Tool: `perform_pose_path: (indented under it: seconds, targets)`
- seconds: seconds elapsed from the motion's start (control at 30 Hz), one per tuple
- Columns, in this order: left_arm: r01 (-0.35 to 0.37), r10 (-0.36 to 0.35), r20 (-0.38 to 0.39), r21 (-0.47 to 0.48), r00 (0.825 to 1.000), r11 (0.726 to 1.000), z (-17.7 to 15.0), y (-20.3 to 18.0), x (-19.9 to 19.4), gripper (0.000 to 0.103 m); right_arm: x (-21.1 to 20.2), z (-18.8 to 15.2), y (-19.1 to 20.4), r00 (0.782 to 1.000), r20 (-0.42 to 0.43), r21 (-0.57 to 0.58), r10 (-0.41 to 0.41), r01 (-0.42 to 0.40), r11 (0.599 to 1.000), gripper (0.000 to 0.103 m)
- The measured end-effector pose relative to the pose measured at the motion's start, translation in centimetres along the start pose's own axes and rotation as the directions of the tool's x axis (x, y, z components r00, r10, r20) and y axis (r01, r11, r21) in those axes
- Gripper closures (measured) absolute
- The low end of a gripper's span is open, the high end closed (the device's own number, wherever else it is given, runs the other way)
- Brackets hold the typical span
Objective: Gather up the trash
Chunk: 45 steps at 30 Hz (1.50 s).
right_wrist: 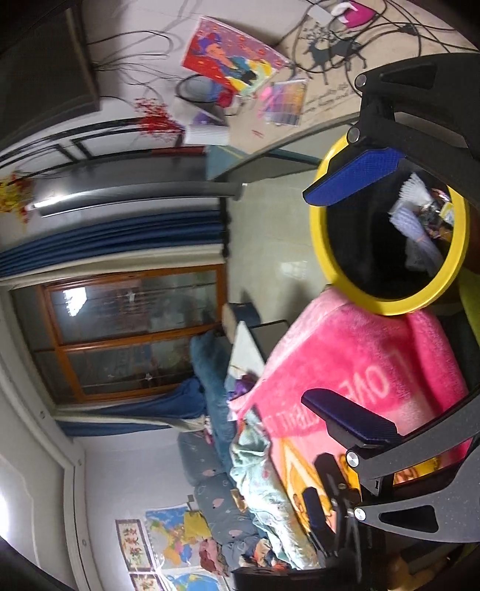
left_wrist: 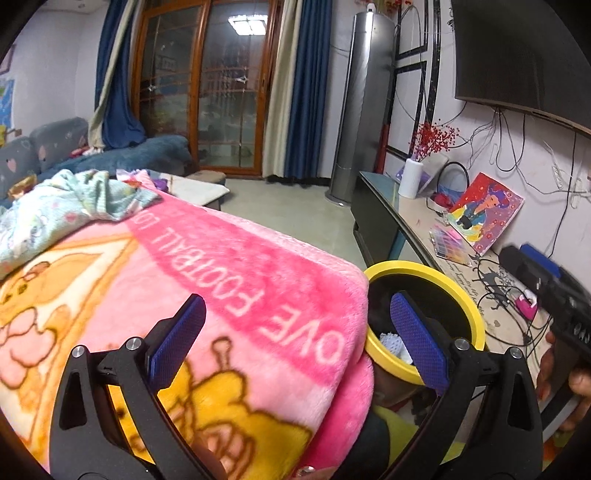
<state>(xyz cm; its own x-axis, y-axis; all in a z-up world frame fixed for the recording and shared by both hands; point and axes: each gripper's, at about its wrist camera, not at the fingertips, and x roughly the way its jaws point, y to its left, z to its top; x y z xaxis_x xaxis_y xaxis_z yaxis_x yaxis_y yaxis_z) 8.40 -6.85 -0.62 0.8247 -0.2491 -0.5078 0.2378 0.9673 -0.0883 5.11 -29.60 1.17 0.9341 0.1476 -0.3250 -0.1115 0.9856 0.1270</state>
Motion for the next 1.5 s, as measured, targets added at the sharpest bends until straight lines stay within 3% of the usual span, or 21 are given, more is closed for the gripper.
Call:
perform_pose_path:
  seconds: [0.33, 0.6, 1.5]
  targets:
    - [-0.061, 0.062, 0.091, -0.011, 0.994, 0.998, -2.0, 1.2, -3.8, 0.011, -1.6, -1.3, 2.8, 0.999, 0.044, -0.052, -0.016, 0.018, 0.998, 0.007]
    - [-0.083, 0.086, 0.089, -0.036, 0.992, 0.996, -3.1, 2.4, -4.8, 0.011, -1.4, -3.0, 4.9, 1.000, 0.025, -0.110, 0.014, -0.011, 0.994, 0.007]
    - [-0.083, 0.087, 0.093, -0.042, 0.992, 0.996, -3.2, 2.7, -4.9, 0.011, -0.8, -3.2, 4.7, 1.000, 0.007, -0.085, 0.002, -0.002, 0.996, 0.007]
